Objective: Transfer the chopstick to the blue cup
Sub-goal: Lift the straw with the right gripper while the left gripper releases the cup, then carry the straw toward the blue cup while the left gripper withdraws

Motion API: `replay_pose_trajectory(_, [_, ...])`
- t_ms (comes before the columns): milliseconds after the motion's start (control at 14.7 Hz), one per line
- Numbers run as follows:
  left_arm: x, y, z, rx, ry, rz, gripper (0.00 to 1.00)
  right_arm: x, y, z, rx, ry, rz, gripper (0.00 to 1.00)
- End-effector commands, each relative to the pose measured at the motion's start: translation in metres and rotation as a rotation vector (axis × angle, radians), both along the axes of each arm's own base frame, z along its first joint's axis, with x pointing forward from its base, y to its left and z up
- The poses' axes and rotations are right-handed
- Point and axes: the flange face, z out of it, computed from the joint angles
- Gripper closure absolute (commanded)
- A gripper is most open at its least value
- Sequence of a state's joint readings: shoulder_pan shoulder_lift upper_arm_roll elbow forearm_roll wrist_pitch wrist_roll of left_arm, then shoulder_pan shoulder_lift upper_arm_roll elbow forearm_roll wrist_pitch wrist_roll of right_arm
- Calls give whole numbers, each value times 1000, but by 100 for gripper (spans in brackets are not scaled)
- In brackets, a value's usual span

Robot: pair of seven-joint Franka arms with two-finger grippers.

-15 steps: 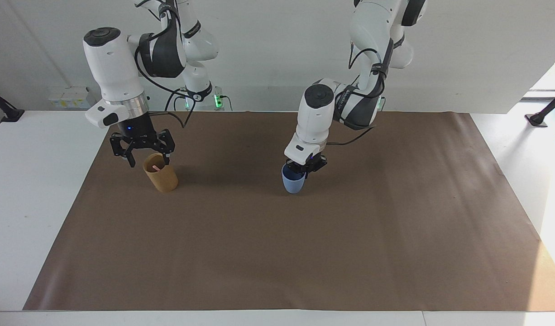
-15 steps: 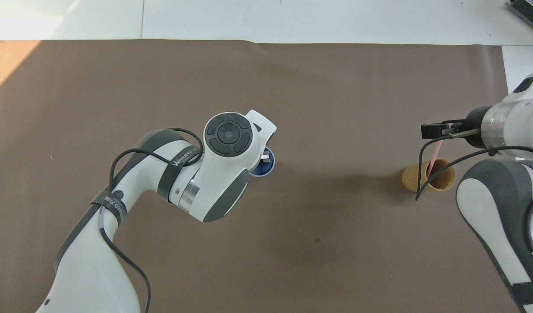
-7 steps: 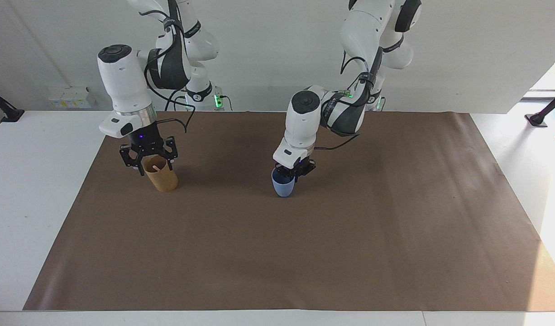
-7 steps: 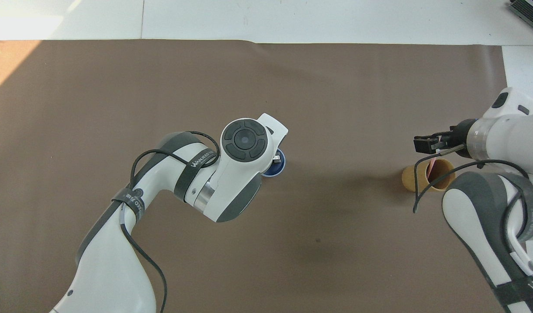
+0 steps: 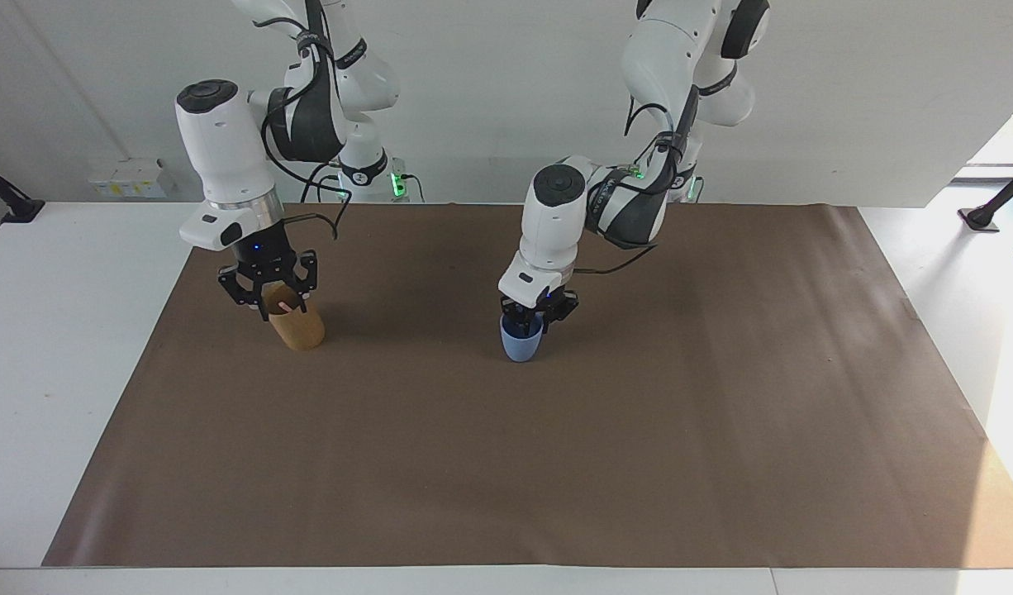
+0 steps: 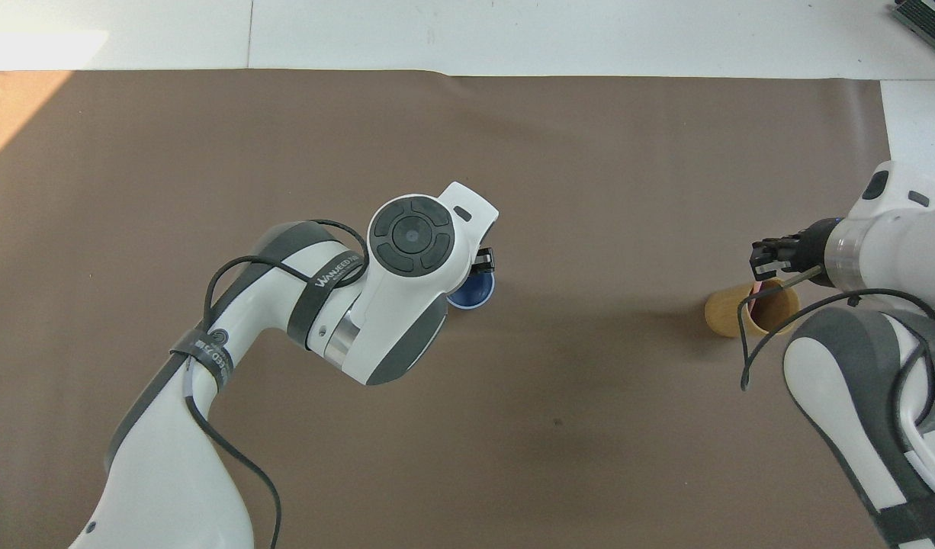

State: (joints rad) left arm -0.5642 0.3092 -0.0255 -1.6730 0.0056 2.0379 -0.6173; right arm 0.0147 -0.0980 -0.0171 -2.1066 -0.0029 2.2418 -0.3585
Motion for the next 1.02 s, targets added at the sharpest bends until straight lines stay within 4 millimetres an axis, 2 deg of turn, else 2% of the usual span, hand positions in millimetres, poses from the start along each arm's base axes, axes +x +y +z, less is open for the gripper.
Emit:
replay_pose_trajectory(0, [3, 63, 24, 30, 39, -73, 0, -5, -16, 37, 4, -37, -27, 100])
replay_pose_trajectory(272, [7, 168, 54, 40, 57, -170, 0, 2, -6, 117, 31, -196, -51, 100])
replay_pose_trajectory(408, [11, 221, 57, 41, 63, -197, 0, 6, 5, 146, 51, -282, -77, 100])
replay_pose_trajectory(545, [13, 262, 64, 42, 87, -206, 0, 8, 34, 156, 86, -365, -91, 100])
replay_pose_trajectory(681, [12, 295, 81, 40, 72, -228, 0, 6, 79, 161, 151, -393, -127, 100])
replay_pose_trajectory(885, [7, 310, 124, 42, 44, -243, 0, -12, 147, 160, 232, -369, -145, 100])
replay_pose_trajectory(953, [6, 314, 147, 43, 36, -240, 0, -17, 177, 157, 256, -373, -108, 100])
